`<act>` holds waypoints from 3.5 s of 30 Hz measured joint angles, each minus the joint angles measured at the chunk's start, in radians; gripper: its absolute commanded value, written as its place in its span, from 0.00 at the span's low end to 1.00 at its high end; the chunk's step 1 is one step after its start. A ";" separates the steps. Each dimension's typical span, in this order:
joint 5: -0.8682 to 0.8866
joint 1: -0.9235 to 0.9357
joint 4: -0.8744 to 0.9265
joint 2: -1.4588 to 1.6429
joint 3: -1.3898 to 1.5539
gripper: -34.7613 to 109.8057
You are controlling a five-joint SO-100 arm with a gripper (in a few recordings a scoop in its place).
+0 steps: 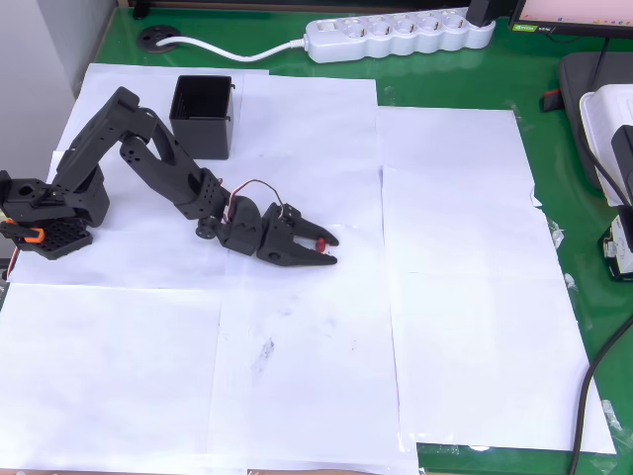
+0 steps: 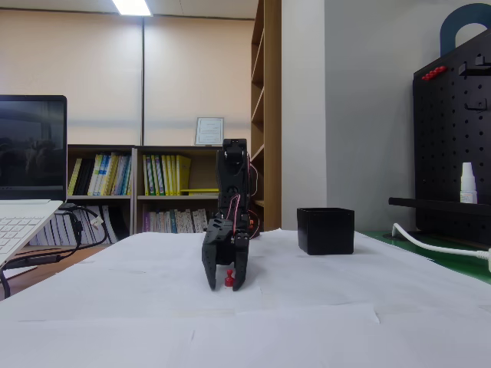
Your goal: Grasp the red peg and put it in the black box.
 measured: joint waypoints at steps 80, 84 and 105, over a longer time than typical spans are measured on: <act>0.031 -0.049 0.071 -0.155 -0.149 0.24; 0.060 -0.069 0.132 -0.201 -0.124 0.24; 0.201 -0.170 0.933 -0.423 0.485 0.24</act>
